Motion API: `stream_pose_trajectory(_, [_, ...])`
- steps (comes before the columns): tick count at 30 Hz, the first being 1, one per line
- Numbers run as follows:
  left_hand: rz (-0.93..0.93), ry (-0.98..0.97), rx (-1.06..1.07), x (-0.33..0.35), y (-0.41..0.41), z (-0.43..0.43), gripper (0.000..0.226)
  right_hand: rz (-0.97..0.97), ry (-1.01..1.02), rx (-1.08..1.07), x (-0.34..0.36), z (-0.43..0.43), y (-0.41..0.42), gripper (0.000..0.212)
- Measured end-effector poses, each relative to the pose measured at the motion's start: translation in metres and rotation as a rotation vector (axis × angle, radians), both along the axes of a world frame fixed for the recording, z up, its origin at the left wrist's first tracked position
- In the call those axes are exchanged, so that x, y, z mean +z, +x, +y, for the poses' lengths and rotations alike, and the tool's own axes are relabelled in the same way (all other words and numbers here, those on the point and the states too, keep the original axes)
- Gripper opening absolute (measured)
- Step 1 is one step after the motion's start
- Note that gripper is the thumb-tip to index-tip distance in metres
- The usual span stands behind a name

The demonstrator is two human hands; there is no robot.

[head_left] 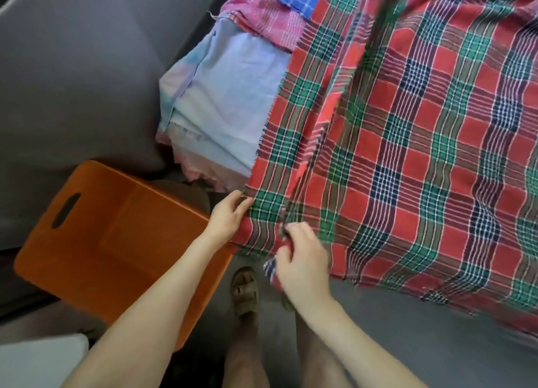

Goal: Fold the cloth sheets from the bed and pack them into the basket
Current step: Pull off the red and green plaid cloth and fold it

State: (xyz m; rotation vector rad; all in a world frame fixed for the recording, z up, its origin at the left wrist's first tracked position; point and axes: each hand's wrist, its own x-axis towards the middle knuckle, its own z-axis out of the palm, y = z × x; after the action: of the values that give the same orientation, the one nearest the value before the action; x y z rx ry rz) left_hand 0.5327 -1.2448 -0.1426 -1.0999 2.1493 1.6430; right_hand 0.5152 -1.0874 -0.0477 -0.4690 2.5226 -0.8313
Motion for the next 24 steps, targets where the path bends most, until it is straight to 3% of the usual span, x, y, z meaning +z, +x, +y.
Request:
stream_pose_trajectory(3, [-0.007, 0.103, 0.000, 0.005, 0.006, -0.008, 0.009, -0.154, 0.094, 0.096, -0.002, -0.024, 0.021, 0.025])
stream_pose_trajectory(6, [-0.012, 0.203, -0.002, 0.013, 0.011, -0.015, 0.003, -0.229, 0.121, 0.047, -0.011, -0.045, 0.024, 0.033])
stream_pose_trajectory(11, [-0.069, 0.235, 0.085, 0.009, 0.018, -0.022, 0.018, -0.290, 0.067, 0.022, -0.037, -0.078, 0.025, 0.042])
stream_pose_trajectory(14, [-0.112, 0.282, 0.210, 0.006, 0.016, -0.022, 0.020, -0.441, 0.053, -0.012, -0.050, -0.078, 0.020, 0.053])
stream_pose_trajectory(16, [-0.135, 0.123, 0.188, 0.001, 0.011, -0.024, 0.024, -0.521, 0.103, 0.040, -0.053, -0.070, 0.017, 0.055])
stream_pose_trajectory(19, [-0.120, -0.144, 0.143, 0.011, -0.001, -0.029, 0.022, -0.506, 0.124, -0.019, -0.054, -0.053, 0.001, 0.040])
stream_pose_trajectory(24, [-0.028, -0.283, 0.010, 0.046, -0.063, -0.022, 0.022, -0.426, 0.007, -0.278, -0.039, -0.027, -0.081, 0.036])
